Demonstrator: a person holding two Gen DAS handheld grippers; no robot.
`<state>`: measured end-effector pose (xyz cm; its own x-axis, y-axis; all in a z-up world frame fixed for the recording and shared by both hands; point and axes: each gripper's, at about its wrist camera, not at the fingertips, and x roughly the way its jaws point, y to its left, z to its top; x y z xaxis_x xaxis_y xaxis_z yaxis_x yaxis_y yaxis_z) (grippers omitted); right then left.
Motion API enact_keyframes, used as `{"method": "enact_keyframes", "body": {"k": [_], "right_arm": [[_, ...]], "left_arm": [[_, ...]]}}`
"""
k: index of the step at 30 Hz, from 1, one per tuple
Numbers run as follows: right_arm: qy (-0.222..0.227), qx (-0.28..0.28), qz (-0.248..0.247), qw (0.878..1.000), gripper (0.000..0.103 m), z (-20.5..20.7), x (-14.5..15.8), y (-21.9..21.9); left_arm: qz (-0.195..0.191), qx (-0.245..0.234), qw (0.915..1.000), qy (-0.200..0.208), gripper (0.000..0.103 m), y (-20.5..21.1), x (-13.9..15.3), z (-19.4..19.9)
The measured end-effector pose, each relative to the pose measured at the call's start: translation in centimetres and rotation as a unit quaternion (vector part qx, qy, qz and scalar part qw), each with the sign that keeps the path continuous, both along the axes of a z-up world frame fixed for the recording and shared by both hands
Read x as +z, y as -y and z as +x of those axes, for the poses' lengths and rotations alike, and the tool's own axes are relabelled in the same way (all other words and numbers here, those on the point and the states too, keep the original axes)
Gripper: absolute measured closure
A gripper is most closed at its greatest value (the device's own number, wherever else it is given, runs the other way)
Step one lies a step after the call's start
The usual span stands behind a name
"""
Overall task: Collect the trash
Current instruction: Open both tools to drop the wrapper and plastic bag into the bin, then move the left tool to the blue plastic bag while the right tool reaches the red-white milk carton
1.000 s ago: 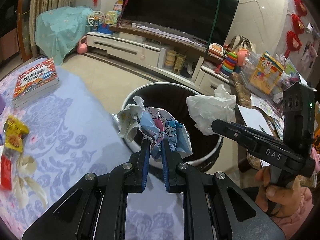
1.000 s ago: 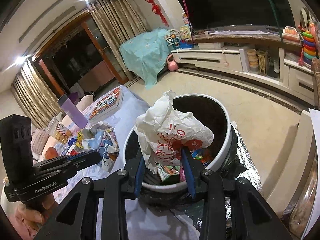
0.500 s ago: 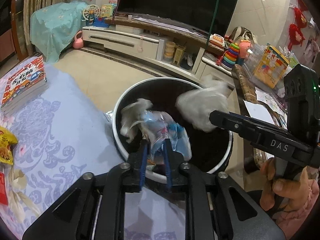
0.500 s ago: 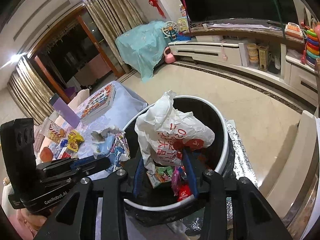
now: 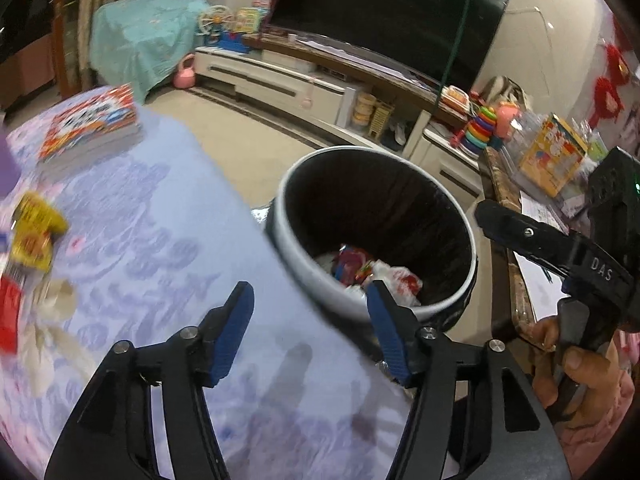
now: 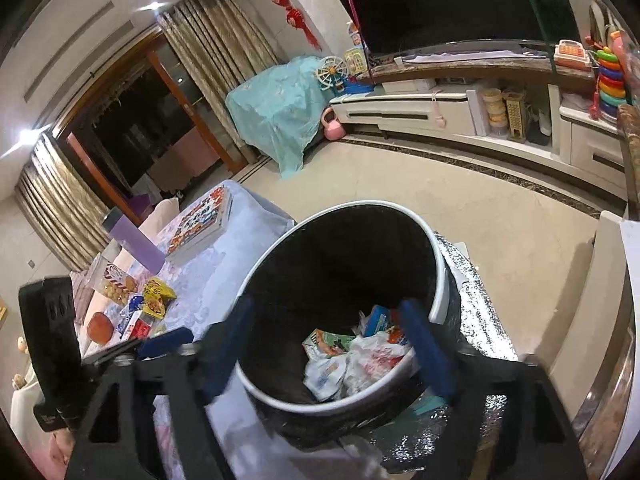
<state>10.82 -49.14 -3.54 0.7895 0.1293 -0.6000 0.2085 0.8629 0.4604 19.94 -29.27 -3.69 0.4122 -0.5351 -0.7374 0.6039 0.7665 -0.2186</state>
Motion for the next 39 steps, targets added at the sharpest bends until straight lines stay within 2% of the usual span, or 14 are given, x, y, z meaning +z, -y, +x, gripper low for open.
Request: {"method": "enact_keyframes", "body": {"k": [10, 21, 31, 39], "right_arm": [[0.016, 0.042, -0.019, 0.999, 0.014, -1.0, 0.5, -6.0], [0.015, 0.093, 0.004, 0.996, 0.012, -0.6, -0.7, -12.5], [0.008, 0.134, 0.002, 0.991, 0.012, 0.4, -1.6, -17.1], [-0.002, 0.155, -0.007, 0.988, 0.012, 1.8, -2.5, -19.3]], "left_arm": [[-0.013, 0.076, 0.9969, -0.012, 0.037, -8.3, -1.1, -1.6], [-0.021, 0.164, 0.9857, -0.03, 0.036, -17.9, -3.0, -3.3], [-0.028, 0.217, 0.9752, -0.03, 0.036, -23.4, -3.7, -3.5], [-0.029, 0.234, 0.9712, -0.031, 0.036, -25.5, -3.9, -2.8]]}}
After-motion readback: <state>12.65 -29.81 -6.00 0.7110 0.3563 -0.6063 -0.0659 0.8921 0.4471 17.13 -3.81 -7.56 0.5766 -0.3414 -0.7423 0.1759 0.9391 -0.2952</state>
